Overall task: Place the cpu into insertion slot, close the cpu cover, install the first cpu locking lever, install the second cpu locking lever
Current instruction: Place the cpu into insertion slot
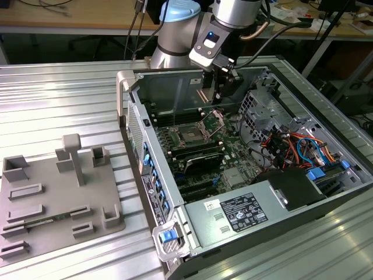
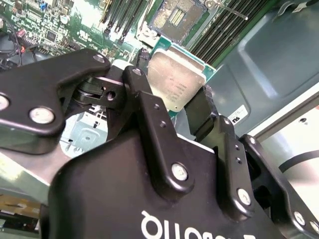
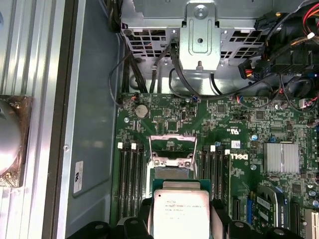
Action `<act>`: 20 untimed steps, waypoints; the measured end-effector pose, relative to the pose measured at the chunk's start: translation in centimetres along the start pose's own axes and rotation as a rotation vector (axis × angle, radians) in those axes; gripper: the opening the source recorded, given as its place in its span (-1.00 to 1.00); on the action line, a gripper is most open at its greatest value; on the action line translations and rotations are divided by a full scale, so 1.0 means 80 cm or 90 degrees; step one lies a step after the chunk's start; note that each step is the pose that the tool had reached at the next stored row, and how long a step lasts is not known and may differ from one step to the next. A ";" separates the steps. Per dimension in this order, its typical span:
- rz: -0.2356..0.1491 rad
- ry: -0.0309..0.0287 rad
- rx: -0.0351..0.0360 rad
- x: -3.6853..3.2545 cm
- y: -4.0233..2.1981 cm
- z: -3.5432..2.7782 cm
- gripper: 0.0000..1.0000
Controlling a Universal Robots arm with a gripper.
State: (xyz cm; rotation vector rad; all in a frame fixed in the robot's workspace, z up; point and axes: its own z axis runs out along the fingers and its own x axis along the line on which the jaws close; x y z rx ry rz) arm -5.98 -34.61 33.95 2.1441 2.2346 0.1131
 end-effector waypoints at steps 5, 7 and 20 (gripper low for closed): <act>0.000 0.0000 0.0000 0.0000 -0.0001 0.0009 0.09; 0.000 0.0000 0.0000 0.0000 -0.0001 0.0017 0.09; 0.000 -0.0001 0.0001 -0.0003 -0.0009 0.0105 0.09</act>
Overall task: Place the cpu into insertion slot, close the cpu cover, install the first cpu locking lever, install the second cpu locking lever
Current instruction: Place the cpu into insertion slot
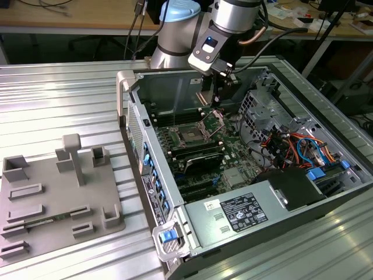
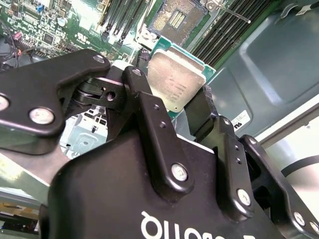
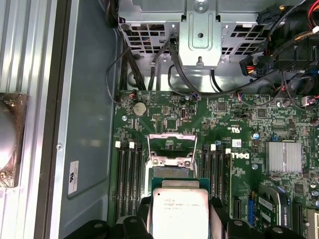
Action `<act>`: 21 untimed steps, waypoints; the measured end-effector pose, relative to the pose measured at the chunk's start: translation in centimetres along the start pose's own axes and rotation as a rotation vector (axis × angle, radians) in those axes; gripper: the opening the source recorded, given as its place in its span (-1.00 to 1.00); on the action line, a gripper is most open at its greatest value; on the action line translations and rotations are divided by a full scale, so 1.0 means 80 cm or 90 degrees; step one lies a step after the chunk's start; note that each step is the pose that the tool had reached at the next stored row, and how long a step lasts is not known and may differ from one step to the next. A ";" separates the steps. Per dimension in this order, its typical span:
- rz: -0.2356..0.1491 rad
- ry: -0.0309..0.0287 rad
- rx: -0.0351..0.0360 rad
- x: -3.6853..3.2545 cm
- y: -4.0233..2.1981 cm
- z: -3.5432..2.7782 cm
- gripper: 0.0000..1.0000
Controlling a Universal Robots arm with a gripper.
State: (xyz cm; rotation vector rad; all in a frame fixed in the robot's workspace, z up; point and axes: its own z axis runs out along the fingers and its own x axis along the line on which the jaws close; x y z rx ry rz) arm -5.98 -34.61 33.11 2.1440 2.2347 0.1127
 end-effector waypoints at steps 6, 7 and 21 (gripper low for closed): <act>0.000 0.0001 -0.0001 0.0000 -0.0001 0.0013 0.09; 0.000 0.0001 -0.0001 0.0000 -0.0001 0.0016 0.09; 0.000 -0.0006 0.0000 -0.0001 -0.0004 0.0044 0.09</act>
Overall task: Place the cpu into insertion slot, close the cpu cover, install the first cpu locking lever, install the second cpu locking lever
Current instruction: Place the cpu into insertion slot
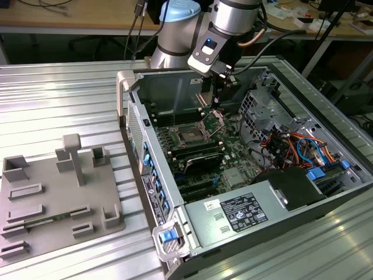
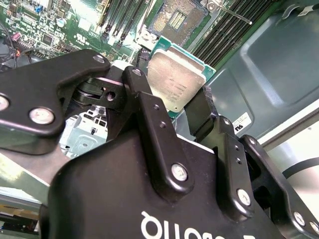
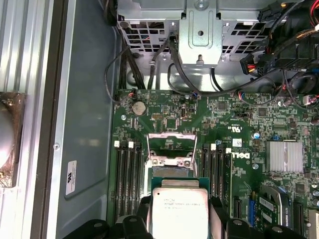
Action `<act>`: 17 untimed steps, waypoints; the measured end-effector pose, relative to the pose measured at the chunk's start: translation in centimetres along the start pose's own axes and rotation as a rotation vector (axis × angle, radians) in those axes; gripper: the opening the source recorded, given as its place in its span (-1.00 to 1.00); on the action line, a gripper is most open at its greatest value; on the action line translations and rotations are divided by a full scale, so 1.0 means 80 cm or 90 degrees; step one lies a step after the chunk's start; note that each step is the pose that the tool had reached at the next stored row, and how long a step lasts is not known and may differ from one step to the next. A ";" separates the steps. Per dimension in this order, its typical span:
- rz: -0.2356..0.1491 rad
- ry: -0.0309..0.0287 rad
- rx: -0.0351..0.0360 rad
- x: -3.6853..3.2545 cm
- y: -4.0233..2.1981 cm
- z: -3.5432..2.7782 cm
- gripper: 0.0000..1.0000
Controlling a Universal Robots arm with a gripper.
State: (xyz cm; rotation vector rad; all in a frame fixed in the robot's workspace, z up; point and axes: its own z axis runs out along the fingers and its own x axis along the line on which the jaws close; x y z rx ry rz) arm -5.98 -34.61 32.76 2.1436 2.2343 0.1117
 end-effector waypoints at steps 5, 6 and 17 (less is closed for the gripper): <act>0.010 -0.0010 -0.0002 -0.0004 -0.0009 0.0023 0.09; 0.012 -0.0012 -0.0002 -0.0003 -0.0017 0.0027 0.09; 0.016 -0.0018 -0.0002 -0.0001 -0.0095 0.0081 0.09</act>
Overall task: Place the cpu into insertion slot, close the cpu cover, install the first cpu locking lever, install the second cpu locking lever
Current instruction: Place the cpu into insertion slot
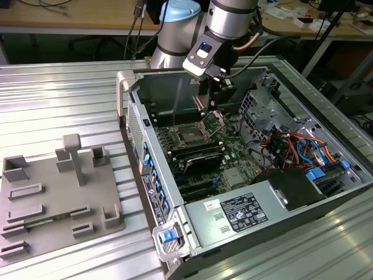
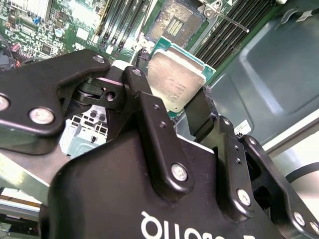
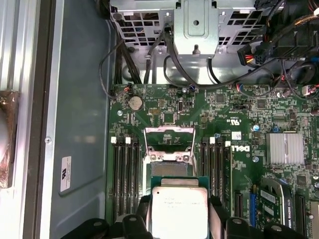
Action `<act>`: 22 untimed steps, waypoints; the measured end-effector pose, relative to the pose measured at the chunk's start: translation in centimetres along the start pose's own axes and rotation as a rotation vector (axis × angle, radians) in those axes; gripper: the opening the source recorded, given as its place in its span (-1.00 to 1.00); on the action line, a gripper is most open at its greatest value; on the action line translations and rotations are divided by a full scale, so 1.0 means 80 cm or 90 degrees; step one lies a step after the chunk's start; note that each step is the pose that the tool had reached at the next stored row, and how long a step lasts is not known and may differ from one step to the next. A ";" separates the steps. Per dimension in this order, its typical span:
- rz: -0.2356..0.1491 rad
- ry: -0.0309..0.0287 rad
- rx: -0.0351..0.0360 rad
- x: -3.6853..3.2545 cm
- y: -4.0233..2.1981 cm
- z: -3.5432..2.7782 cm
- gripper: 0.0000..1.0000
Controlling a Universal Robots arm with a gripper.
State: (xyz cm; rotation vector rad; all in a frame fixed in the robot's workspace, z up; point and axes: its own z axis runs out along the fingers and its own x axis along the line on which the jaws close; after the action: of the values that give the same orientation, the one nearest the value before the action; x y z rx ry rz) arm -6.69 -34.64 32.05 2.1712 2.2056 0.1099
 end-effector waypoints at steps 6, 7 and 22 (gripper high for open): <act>0.000 0.0001 -0.0001 0.0000 -0.0010 0.0002 0.09; 0.000 0.0001 -0.0001 0.0000 -0.0010 0.0002 0.09; 0.000 0.0002 -0.0001 -0.0001 -0.0016 0.0034 0.09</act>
State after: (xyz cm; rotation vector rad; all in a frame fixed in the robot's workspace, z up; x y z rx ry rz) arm -6.79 -34.64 31.78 2.1713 2.2055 0.1104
